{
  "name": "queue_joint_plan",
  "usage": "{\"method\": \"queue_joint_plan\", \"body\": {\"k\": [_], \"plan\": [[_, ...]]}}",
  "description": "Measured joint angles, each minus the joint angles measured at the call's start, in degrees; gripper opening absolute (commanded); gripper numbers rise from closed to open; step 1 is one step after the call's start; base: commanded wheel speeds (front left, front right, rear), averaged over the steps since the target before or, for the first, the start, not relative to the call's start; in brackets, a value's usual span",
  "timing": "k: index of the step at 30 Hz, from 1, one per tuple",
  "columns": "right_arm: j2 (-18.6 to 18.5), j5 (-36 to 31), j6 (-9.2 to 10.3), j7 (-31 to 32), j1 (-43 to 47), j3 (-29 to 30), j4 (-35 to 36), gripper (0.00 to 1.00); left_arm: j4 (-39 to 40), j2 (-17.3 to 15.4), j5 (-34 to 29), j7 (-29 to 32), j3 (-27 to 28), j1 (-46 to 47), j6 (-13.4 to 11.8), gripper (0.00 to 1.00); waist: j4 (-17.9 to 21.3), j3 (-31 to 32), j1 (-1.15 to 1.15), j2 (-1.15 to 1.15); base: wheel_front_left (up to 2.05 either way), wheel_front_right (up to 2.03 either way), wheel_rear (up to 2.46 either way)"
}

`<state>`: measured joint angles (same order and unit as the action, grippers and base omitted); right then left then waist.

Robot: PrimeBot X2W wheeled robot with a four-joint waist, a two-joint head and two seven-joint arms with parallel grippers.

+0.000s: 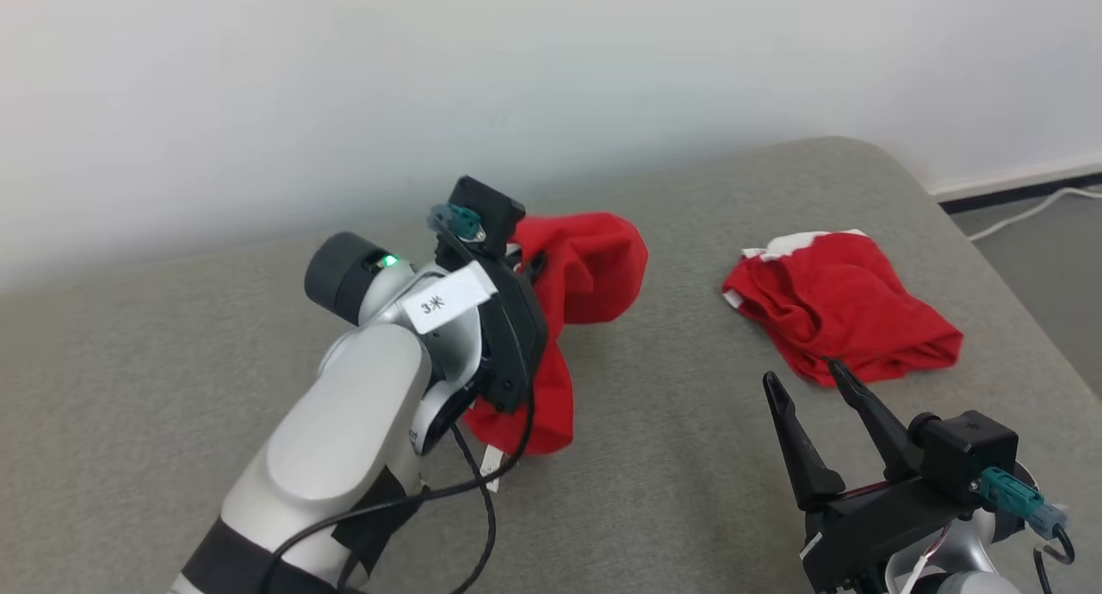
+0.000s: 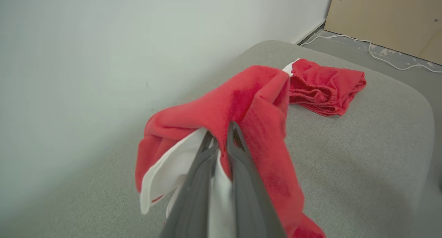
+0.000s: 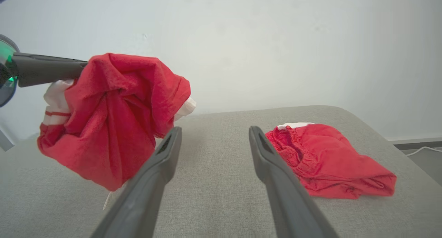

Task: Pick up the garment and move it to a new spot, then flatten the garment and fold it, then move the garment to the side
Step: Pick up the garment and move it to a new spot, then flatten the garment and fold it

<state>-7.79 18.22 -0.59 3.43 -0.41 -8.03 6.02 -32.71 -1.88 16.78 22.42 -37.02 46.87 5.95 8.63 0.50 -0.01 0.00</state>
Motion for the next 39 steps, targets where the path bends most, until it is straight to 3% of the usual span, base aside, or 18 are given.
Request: {"method": "queue_joint_plan", "body": {"k": [1,2,3,12,29,39], "plan": [[0.0,0.2,-0.01,0.0,0.0,0.0,0.0,1.0,-0.1,0.0,0.0,0.3,-0.6,-0.2,-0.3,0.0,0.7,-0.1,0.01,0.0,0.0,0.0,0.0],[0.0,0.5,-0.13,0.0,0.0,0.0,0.0,1.0,-0.3,0.0,0.2,0.3,-1.0,-0.8,-0.4,0.18,1.4,-0.1,0.0,0.0,0.0,0.0,0.0],[0.0,0.8,-0.19,-0.2,0.0,0.1,0.0,1.0,-0.6,-0.1,1.4,0.2,-2.2,-1.8,-0.4,1.0,2.6,-0.4,0.0,0.0,0.0,0.0,0.0],[-0.2,1.1,-0.18,-0.9,-0.1,1.0,-0.1,1.0,1.0,-0.1,9.8,0.0,-9.7,-6.2,-0.5,1.0,3.9,-2.3,0.01,0.0,0.0,0.0,0.0],[-0.3,1.1,-0.19,-1.5,-0.2,0.9,-0.9,1.0,-0.1,-0.2,12.9,-0.9,-12.2,-5.2,-1.9,1.0,0.5,-1.8,0.01,0.0,0.0,0.0,0.0],[-0.3,1.1,-0.67,-1.5,-0.2,-0.2,-1.4,1.0,-1.7,-0.3,13.5,-1.9,-14.8,-5.6,-1.8,1.0,0.5,-1.4,0.01,0.01,0.0,0.0,0.0]]}}
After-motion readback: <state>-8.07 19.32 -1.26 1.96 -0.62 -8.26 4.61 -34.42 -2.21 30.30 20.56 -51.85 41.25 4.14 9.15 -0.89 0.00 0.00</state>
